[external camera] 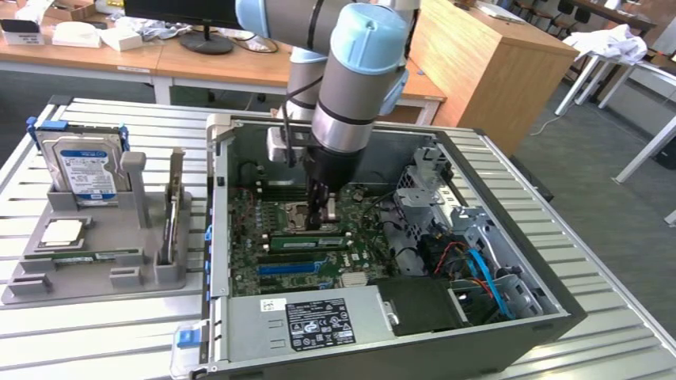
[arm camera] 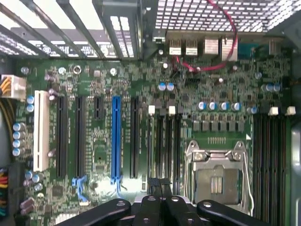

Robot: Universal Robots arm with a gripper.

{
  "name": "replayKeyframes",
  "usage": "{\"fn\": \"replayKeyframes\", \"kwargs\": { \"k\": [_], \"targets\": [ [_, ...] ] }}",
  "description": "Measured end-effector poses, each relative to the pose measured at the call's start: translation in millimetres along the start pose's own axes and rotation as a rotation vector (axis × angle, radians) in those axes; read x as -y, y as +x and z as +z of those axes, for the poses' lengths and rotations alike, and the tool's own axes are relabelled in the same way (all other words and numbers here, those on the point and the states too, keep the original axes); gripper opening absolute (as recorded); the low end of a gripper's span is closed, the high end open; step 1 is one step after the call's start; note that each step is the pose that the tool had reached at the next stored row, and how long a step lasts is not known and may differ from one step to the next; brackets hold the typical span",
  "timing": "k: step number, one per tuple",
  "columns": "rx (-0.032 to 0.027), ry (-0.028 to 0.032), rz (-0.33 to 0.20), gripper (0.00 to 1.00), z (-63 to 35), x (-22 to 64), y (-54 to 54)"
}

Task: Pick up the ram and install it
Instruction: 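Press down the ram until it locks into place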

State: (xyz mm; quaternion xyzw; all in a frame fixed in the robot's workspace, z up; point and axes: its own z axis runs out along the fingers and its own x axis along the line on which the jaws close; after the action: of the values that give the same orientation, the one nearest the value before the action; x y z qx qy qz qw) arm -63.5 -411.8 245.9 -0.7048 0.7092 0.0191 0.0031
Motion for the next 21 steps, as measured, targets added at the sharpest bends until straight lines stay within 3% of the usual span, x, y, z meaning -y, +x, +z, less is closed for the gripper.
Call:
{"fn": "replayKeyframes", "kwargs": {
  "k": [14,21],
  "targets": [
    [0.0001,0.0001,0.000,0.10,1.0,-21.8,0.1],
    [0.0000,0.0000,0.000,0.10,1.0,-24.7,0.2]
  ]
}}
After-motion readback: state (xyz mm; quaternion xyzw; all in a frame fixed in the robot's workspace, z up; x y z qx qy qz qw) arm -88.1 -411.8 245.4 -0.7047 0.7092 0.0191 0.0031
